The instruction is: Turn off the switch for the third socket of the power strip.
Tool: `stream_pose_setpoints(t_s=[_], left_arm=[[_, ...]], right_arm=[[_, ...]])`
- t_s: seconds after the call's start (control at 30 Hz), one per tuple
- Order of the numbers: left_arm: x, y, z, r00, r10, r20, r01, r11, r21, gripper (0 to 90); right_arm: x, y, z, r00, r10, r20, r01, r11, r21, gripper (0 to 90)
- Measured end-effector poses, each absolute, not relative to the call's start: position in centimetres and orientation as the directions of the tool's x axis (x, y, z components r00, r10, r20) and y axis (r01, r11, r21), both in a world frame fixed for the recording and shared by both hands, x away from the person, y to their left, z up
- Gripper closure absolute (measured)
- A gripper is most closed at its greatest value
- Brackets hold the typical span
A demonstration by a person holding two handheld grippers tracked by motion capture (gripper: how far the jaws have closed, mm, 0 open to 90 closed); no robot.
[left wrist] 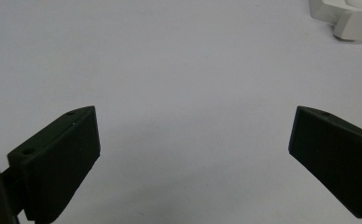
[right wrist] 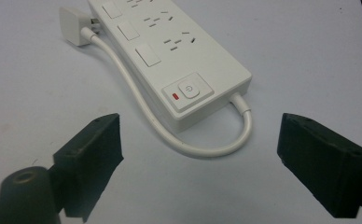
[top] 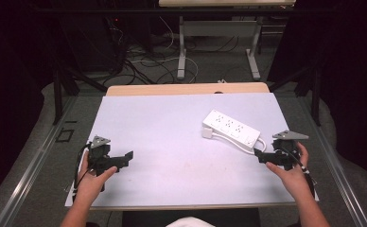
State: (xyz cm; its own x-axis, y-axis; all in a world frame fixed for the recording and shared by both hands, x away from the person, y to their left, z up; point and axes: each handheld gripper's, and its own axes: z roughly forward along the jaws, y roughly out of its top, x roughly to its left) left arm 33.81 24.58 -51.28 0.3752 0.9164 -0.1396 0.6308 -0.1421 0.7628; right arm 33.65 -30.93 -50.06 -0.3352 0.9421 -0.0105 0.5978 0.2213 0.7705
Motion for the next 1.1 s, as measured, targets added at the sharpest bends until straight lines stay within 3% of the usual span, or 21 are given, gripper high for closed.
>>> stream_pose_setpoints(t_s=[0.47,1.1], left_arm=[[33.7,24.5,-51.3,0.378,0.916,-0.136,0.637,-0.151,0.756,2.6],[33.7,24.5,-51.3,0.377,0.917,-0.132,0.636,-0.153,0.756,3.2]], right_arm=[[34.9,-30.4,-49.0,-0.407,0.913,-0.010,0.615,0.283,0.736,24.5],[36.7,-29.4,-47.2,-0.464,0.886,0.015,0.630,0.318,0.709,29.5]])
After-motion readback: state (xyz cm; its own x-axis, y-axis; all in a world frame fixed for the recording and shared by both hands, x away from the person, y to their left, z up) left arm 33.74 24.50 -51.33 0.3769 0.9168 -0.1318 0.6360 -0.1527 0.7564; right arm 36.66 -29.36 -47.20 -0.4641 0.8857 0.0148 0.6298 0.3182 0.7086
